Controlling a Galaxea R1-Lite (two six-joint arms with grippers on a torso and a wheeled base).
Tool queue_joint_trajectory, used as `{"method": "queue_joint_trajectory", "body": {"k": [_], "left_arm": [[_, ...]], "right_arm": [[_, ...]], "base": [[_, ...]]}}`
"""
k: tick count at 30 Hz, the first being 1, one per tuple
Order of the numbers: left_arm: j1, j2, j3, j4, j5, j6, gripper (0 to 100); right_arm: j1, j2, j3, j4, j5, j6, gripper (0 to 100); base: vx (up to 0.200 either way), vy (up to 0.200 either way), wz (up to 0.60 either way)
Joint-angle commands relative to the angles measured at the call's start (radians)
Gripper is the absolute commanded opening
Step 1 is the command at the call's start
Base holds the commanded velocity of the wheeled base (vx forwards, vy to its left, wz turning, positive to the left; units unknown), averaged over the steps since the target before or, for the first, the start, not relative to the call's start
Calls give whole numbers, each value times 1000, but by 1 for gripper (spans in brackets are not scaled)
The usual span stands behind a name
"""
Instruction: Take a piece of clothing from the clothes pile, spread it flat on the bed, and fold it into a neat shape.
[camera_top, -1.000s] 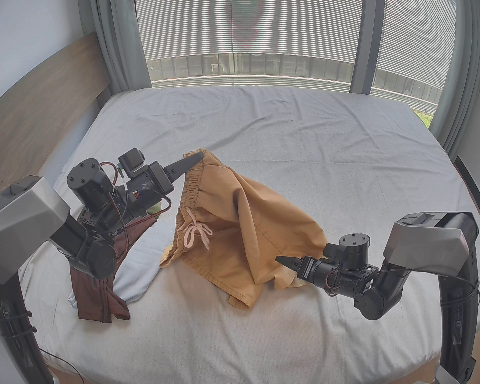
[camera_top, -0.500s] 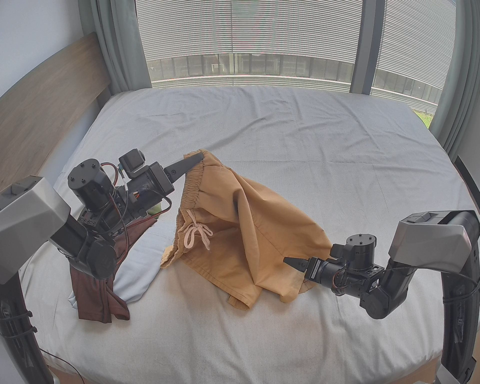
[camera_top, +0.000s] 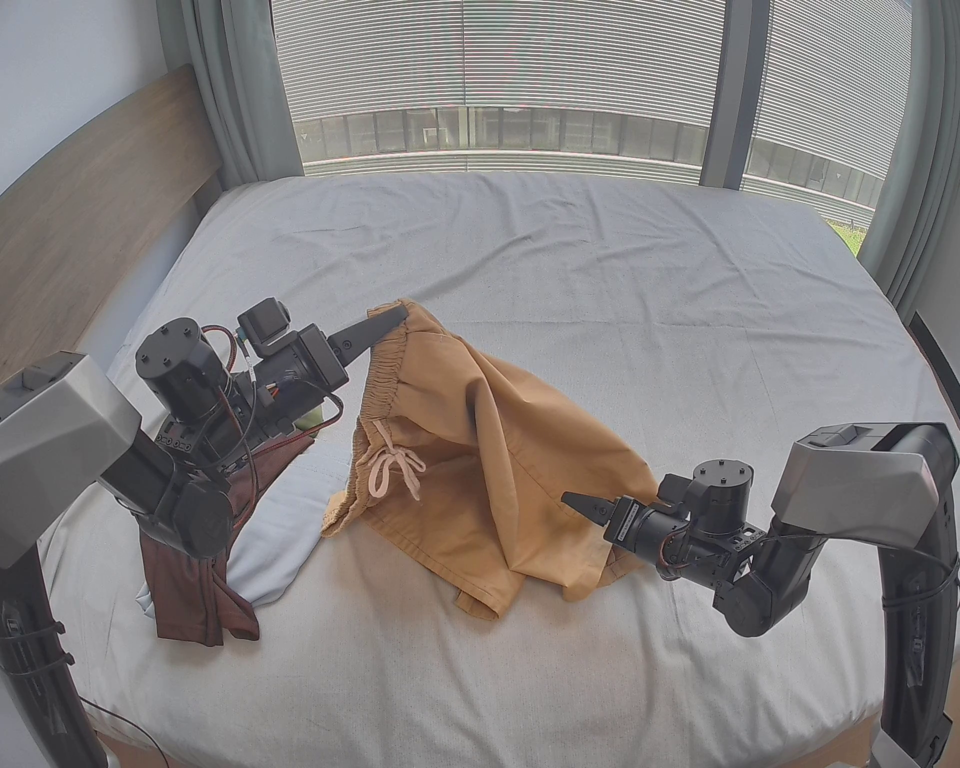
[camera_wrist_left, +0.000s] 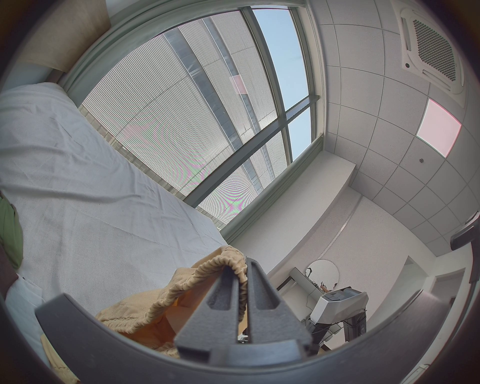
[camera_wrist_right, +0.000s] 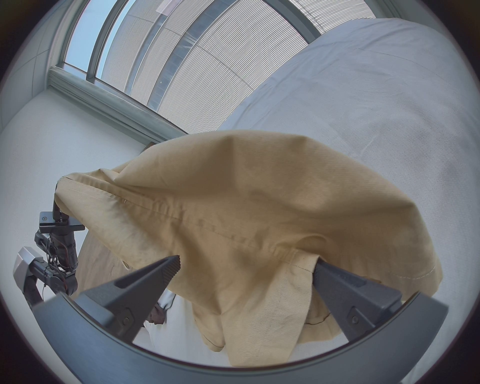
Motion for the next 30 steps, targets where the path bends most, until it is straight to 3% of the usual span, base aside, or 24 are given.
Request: {"method": "queue_joint_trajectory", "body": {"k": [1, 18, 22, 23, 30], "left_arm": [[0, -1, 0, -1, 0, 0, 0], [-2, -3, 0, -1, 0, 0, 0], [-2, -3, 0, -1, 0, 0, 0], [-2, -3, 0, -1, 0, 0, 0], [-2, -1, 0, -1, 0, 0, 0]], "right_arm": [[1, 44, -23, -2, 0, 0, 100], [4, 110, -115, -6, -1, 39, 100], [3, 128, -149, -13, -79, 39, 100], [3, 133, -155, -20, -95, 37, 0], [3, 124, -135, -36, -99, 39, 0]], "base": [[0, 0, 0], [0, 0, 0], [0, 0, 0], [0, 0, 0], [0, 0, 0]]}}
